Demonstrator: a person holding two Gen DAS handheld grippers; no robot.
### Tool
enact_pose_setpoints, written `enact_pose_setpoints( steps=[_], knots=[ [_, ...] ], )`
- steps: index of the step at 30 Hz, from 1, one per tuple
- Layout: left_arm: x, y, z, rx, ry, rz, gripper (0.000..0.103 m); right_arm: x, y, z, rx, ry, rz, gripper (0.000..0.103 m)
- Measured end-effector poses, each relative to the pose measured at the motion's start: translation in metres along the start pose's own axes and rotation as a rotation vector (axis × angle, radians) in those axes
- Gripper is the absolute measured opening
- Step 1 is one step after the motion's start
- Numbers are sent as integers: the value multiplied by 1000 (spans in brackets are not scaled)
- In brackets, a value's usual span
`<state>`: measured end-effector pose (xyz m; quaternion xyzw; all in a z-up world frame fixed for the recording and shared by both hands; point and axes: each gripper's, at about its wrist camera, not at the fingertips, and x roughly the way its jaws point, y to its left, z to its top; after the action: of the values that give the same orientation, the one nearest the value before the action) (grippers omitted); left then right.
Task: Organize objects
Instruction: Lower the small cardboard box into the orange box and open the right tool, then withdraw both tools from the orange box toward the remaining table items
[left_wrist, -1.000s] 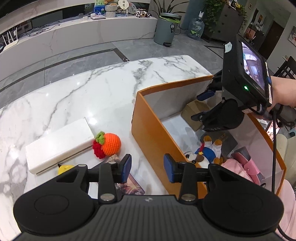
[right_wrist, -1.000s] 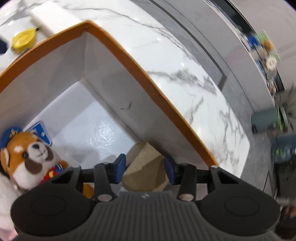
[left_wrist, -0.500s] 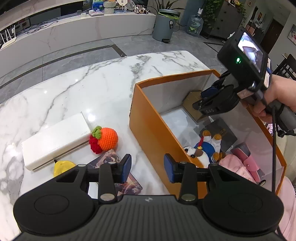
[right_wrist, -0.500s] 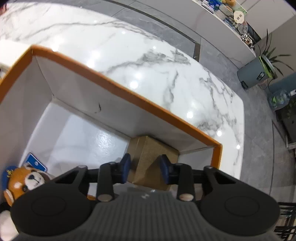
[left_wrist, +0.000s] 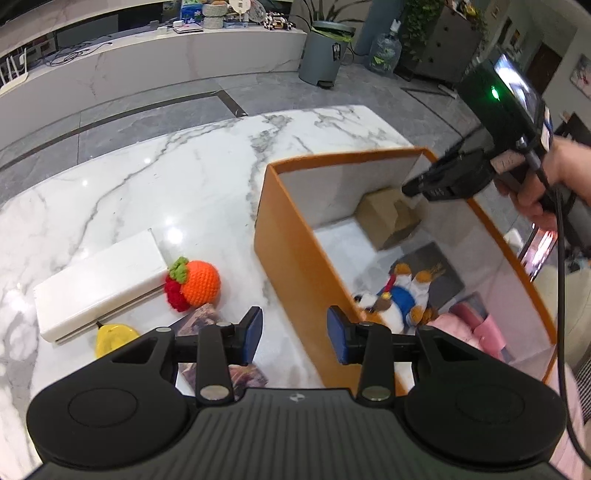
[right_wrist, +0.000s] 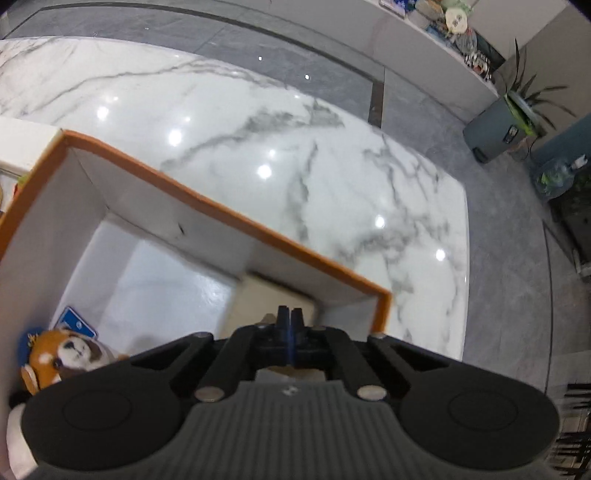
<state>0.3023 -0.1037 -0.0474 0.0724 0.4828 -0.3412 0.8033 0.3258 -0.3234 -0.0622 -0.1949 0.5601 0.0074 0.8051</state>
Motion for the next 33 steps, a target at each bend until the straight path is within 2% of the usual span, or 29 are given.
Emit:
enact_pose_setpoints(
  steps=[2,5,7,8,10,11,14,15,17,18,20,22,23,25,26,29,31,33],
  knots=[
    [0,-3,5,-24,-12,28,46,-4,-4,-4,14,-23,22,0],
    [3,-4,12,-75,-26,66,46,-9,-1,-6,38,-52,68,5],
    [3,0,15,-126,-38,68,46,-7,6,-6,33,-46,84,15],
    [2,2,16,-150,-44,67,47,-6,9,-7,32,-43,87,25],
    [-1,7,17,-214,-57,63,52,-2,15,-8,24,-39,89,28],
    [-3,8,18,-236,-63,56,57,0,18,-8,15,-39,86,28],
    [-7,6,20,-255,-85,-5,65,3,17,-9,26,-47,71,33],
    [-7,3,21,-249,-88,-7,65,3,17,-9,32,-49,78,38],
    [0,-7,24,-212,-74,10,65,5,16,-9,40,-49,78,40],
    [7,-12,25,-190,-46,36,63,7,18,-9,36,-50,64,40],
    [21,-21,23,-154,-2,79,37,10,22,-8,26,-53,39,39],
    [31,-26,21,-128,24,103,30,13,27,-8,15,-56,26,36],
    [33,-27,19,-123,26,104,29,14,29,-9,5,-54,20,34],
    [33,-28,18,-122,31,109,25,15,29,-10,-1,-54,-12,22],
    [32,-29,18,-113,35,116,23,15,26,-11,-1,-49,-26,21],
    [32,-32,17,-95,35,124,22,8,12,-13,36,-60,17,21],
    [31,-31,17,-100,37,117,21,0,8,-12,35,-74,17,14],
    [32,-29,17,-106,37,112,21,-5,8,-12,8,-87,-16,0]
  ],
)
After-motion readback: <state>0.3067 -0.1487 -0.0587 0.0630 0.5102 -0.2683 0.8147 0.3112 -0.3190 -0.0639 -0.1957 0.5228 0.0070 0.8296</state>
